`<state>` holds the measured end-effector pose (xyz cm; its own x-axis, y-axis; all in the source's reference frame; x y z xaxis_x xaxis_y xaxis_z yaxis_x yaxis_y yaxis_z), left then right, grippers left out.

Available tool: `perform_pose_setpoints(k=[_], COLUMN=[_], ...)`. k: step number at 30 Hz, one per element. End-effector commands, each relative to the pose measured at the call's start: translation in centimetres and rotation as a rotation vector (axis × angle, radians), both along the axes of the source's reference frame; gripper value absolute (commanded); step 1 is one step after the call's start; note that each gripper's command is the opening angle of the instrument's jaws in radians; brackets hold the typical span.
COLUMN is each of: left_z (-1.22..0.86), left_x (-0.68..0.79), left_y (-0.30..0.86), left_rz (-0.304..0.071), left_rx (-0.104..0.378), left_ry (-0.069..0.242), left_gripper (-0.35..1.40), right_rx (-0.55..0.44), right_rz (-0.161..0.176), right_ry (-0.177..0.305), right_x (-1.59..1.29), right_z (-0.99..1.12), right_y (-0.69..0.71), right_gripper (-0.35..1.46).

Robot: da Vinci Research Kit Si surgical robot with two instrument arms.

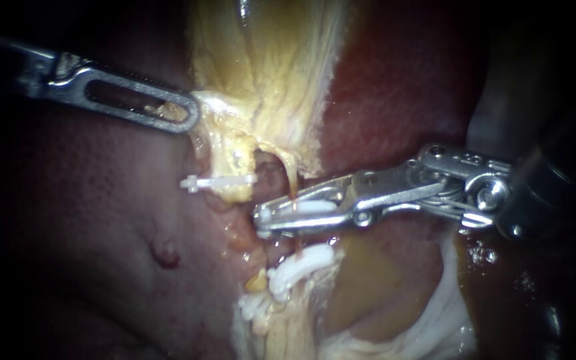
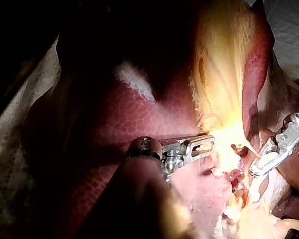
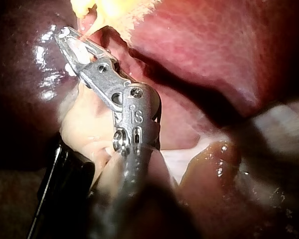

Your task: Clipping third clip right tube

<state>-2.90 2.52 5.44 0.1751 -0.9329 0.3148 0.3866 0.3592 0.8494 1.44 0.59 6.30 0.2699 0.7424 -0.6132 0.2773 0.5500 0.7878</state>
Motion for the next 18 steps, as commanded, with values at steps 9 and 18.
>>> perform_pose_setpoints(k=[9,18], left_z=[0.00,0.00], left_x=[0.00,0.00], left_y=[0.00,0.00], left_rz=[0.000,0.000], left_rx=[0.000,0.000], left_ry=[0.000,0.000], left_gripper=[-0.35,-0.35], right_rx=[-0.002,-0.002], right_rz=[0.000,0.000], right_ry=[-0.001,-0.001], right_x=[0.00,0.00], right_z=[0.03,0.03], right_y=[-0.01,-0.01], right_gripper=[-0.35,-0.35])
